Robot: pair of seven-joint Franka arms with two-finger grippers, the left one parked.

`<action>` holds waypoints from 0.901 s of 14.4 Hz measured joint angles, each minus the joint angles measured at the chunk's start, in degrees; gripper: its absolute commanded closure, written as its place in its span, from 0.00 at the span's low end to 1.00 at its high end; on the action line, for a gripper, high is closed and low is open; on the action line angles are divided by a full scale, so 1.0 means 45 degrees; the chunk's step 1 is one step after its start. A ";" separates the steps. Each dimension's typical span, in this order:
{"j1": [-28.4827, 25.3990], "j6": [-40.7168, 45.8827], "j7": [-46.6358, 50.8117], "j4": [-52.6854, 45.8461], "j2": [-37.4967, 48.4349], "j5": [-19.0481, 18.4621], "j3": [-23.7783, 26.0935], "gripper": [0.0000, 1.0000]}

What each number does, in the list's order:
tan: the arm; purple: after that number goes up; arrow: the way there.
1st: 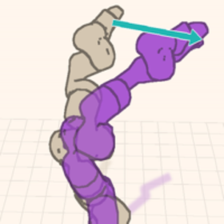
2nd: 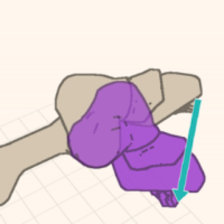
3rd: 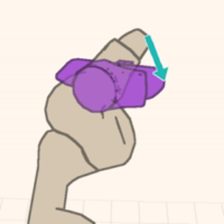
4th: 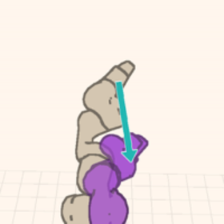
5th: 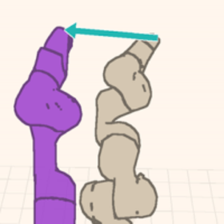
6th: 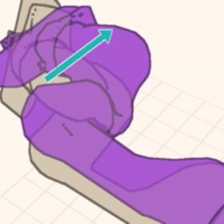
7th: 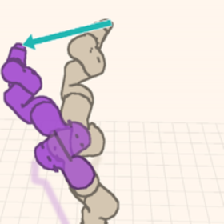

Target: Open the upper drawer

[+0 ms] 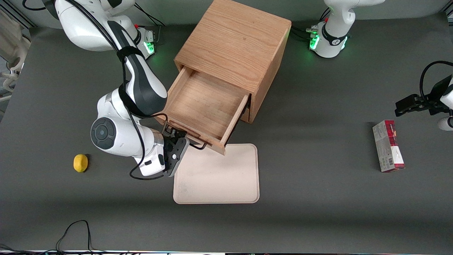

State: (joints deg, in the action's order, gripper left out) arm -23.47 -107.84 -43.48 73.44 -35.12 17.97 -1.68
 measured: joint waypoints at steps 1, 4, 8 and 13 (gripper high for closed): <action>0.0030 -0.0014 0.0000 -0.0013 -0.0011 0.0006 0.0002 0.00; 0.0081 -0.0019 -0.0012 -0.0098 -0.0026 0.0008 0.0003 0.00; 0.0111 -0.0018 -0.0017 -0.0232 -0.0043 0.0008 0.0003 0.00; 0.0142 0.0000 -0.0017 -0.0623 -0.0042 0.0008 0.0002 0.00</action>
State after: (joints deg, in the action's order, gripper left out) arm -22.83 -107.84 -43.55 70.64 -35.31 18.00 -1.67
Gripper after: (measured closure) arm 0.000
